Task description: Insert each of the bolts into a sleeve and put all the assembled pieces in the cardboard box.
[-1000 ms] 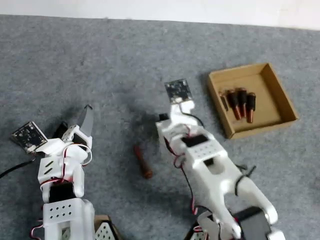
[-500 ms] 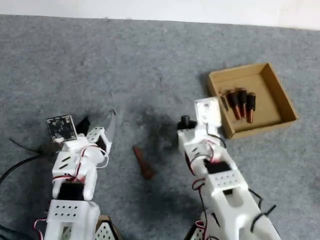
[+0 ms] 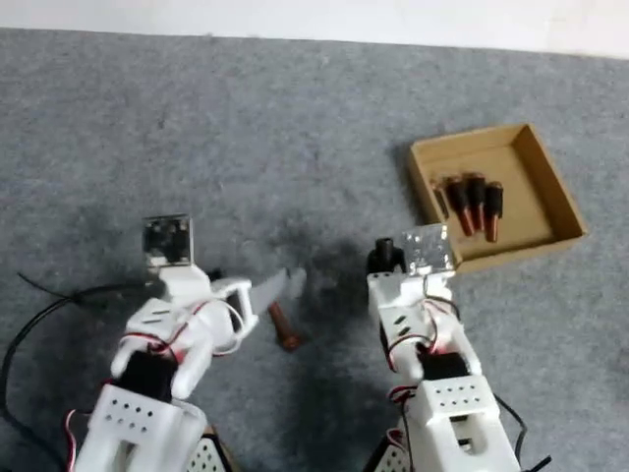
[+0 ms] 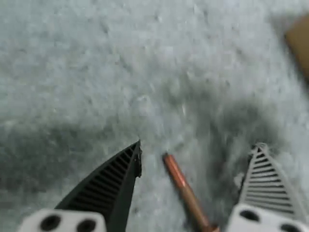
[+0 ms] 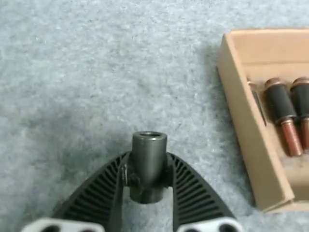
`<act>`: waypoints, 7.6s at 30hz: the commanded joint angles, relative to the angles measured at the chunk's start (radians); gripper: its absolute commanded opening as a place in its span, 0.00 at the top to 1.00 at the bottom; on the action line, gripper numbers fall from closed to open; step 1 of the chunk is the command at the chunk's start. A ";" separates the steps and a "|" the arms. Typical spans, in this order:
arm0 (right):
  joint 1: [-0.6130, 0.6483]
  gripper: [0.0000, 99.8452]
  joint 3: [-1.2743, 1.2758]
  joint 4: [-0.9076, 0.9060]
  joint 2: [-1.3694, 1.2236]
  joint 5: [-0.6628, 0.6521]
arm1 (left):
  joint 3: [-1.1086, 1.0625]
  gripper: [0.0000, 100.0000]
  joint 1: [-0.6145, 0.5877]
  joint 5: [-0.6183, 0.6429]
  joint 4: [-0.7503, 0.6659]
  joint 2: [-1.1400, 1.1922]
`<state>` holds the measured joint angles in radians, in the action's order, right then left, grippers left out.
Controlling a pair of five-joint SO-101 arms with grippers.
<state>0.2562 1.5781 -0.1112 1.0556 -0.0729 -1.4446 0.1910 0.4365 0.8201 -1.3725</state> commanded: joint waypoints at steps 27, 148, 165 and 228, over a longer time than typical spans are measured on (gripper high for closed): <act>-0.007 1.00 -0.008 0.035 0.027 -0.012 | 0.274 0.67 0.160 0.247 -0.152 0.753; -0.012 1.00 -0.008 0.035 0.027 -0.012 | 0.653 0.66 -0.414 -0.694 0.109 1.010; -0.012 1.00 -0.008 0.035 0.027 -0.012 | 1.021 0.67 -0.486 -1.502 0.031 1.389; -0.013 1.00 -0.012 0.035 0.028 -0.012 | 1.945 0.99 -0.306 -1.633 0.706 2.146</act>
<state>0.2562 1.5781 -0.1112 1.0572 -0.0729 0.4780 -0.1066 -1.1930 1.5290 0.7818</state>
